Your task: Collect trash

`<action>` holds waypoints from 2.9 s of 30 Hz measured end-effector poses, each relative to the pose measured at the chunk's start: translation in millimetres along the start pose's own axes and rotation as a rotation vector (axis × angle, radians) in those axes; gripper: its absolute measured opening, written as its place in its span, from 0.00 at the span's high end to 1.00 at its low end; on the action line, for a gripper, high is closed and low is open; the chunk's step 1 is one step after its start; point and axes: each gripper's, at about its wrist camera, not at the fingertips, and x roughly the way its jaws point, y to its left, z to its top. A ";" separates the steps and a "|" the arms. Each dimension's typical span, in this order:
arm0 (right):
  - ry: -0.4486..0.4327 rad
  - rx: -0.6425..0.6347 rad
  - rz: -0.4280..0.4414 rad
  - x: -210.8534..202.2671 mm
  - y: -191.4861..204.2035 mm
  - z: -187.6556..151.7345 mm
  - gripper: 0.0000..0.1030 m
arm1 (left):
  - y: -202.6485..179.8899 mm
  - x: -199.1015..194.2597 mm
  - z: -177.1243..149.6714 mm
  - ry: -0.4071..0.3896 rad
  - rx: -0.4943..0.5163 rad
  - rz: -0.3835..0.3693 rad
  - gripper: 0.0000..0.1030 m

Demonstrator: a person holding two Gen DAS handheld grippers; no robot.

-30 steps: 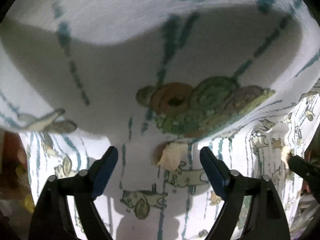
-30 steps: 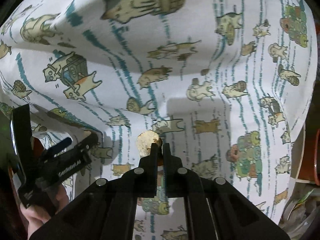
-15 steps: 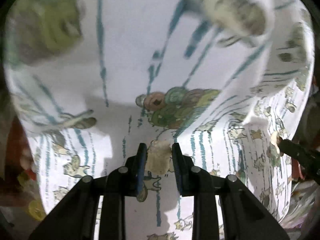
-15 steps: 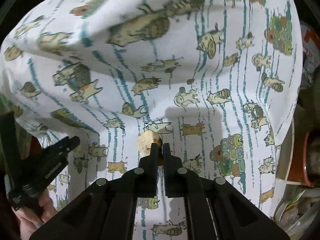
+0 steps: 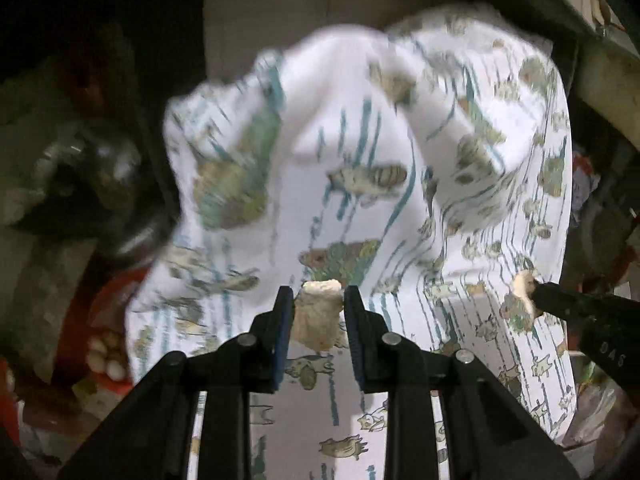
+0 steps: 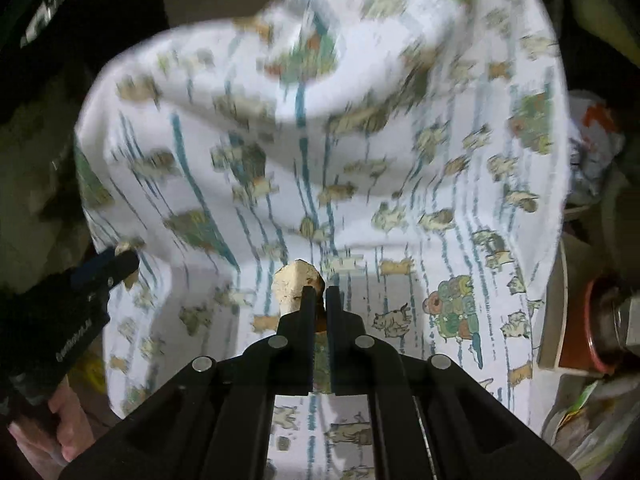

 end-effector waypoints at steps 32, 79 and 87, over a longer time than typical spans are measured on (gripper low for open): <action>-0.049 -0.002 0.130 -140.5 56.0 -129.7 0.95 | 5.1 -140.8 -122.4 0.019 0.001 0.031 0.77; -0.042 0.007 -0.036 -97.8 21.2 -157.0 0.23 | -4.8 -130.6 -151.5 0.008 0.066 0.056 0.00; -0.354 -0.090 -0.063 -187.2 41.3 -141.2 0.14 | 10.9 -193.0 -132.3 -0.233 0.022 0.052 0.00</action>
